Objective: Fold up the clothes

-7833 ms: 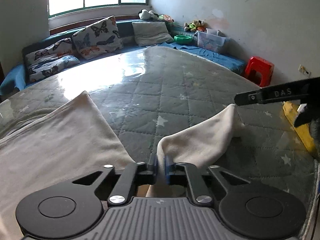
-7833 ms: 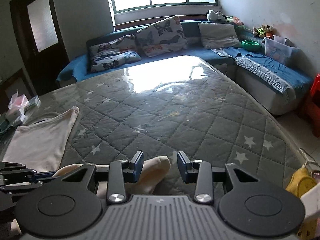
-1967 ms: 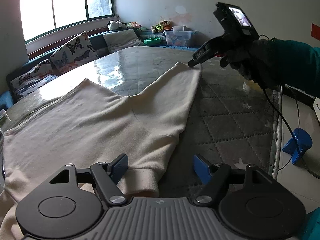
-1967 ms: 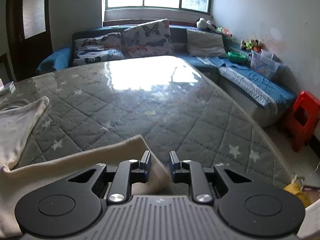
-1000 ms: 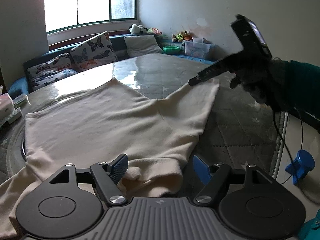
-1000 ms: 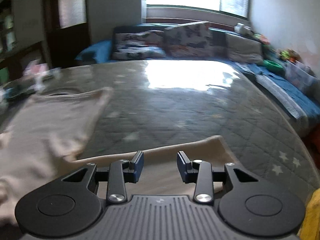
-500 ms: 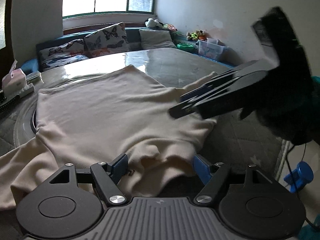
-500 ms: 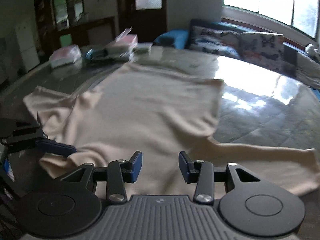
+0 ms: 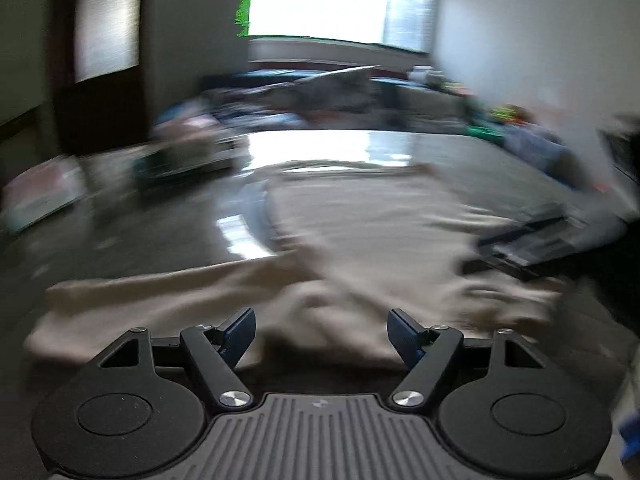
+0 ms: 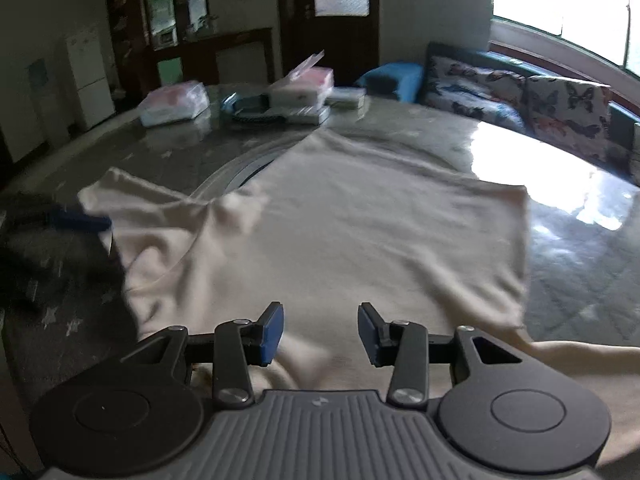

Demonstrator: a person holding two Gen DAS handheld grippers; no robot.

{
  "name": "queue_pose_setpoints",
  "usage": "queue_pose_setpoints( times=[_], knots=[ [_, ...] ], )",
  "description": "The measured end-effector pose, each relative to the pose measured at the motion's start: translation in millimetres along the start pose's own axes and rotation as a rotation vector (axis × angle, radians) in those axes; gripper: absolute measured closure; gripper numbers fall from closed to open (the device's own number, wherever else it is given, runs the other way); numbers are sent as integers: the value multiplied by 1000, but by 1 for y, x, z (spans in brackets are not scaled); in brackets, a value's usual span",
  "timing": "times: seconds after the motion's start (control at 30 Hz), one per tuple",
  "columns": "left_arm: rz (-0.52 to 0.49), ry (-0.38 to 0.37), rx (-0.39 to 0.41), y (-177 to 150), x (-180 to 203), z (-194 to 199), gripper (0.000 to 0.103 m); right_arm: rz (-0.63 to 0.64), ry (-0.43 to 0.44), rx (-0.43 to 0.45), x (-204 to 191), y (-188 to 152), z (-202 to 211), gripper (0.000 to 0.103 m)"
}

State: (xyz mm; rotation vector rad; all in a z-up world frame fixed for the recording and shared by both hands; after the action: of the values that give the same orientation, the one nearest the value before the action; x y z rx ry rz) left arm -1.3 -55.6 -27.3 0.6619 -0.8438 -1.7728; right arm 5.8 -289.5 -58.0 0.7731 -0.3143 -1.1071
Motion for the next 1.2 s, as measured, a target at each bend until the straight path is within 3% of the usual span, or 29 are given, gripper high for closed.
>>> queue_pose_setpoints(
  times=[0.13,0.27,0.5,1.2],
  knots=[
    [112,139,-42,-10,-57,2,27,31,9,-12,-12,-4,-12,56],
    [170,217,-63,-18,-95,4,27,32,9,-16,-14,-4,-13,56],
    [208,277,-101,-28,-122,-5,29,30,8,-17,-14,-5,-13,53],
    [97,352,-122,1,-168,-50,26,55,16,-25,-17,-7,-13,49]
  ],
)
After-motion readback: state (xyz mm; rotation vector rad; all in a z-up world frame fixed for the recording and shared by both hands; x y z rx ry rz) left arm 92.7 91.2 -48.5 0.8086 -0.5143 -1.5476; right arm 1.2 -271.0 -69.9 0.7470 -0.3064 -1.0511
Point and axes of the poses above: each gripper's, at about its wrist camera, not at the fingertips, and z roughly against the way its jaws point, x to its right, y to its top, the point moved 10 cm from there along -z, roughly the way its jaws point, and after that the axes turned 8 degrees about -z, right-handed, at the moved point
